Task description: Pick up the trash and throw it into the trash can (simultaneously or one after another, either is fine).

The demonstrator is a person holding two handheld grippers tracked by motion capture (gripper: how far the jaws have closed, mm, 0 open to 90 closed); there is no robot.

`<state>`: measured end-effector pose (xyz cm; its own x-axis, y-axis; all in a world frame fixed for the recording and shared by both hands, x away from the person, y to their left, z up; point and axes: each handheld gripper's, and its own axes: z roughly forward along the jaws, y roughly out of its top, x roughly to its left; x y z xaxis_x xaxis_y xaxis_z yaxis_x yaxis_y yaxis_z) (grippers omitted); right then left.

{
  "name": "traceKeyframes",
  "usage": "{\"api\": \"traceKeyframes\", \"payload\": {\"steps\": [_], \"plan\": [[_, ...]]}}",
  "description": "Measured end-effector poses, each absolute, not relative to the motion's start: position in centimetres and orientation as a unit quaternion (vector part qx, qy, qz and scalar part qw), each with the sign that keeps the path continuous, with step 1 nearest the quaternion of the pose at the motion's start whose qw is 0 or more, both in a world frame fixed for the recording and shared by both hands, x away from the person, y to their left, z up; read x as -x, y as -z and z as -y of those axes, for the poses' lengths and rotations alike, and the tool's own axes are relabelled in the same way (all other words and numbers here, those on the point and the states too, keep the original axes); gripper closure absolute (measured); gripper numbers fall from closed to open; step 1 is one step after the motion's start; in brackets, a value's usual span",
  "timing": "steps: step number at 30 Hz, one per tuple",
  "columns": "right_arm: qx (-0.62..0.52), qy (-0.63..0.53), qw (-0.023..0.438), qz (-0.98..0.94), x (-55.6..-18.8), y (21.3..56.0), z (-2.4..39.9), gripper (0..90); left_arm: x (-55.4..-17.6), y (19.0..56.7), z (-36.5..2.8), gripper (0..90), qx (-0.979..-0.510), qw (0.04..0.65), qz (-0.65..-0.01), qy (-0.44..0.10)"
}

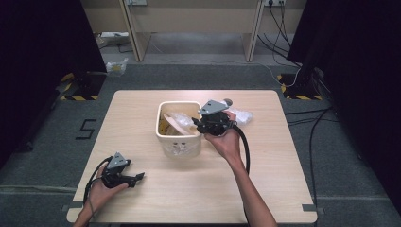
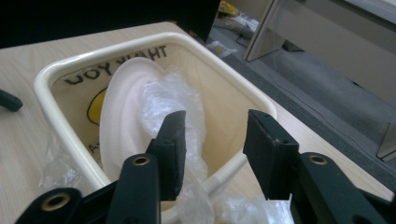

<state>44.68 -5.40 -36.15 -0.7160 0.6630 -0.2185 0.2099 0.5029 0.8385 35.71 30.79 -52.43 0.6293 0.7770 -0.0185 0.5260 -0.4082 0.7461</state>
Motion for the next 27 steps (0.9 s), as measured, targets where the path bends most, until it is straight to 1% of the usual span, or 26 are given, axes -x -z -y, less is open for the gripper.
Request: {"api": "traceKeyframes", "payload": {"steps": [10,15,19,27], "plan": [[-0.293,-0.444,0.279,-0.8,-44.2,35.2,7.5,49.2,-35.7,52.4,-30.8,16.1,-0.822,0.373,-0.396,-0.168],[-0.313,-0.441,0.286,-0.791,-44.2,35.3,9.1,47.5,-35.7,52.4,-30.8,16.1,-0.822,0.373,-0.396,-0.168],[-0.325,-0.426,0.292,-0.792,-44.3,36.1,10.3,46.9,-35.7,52.4,-30.8,16.0,-0.822,0.373,-0.396,-0.169],[-0.348,-0.414,0.286,-0.791,-44.4,38.1,12.4,45.4,-35.7,52.4,-30.8,16.1,-0.822,0.373,-0.397,-0.169]]}}
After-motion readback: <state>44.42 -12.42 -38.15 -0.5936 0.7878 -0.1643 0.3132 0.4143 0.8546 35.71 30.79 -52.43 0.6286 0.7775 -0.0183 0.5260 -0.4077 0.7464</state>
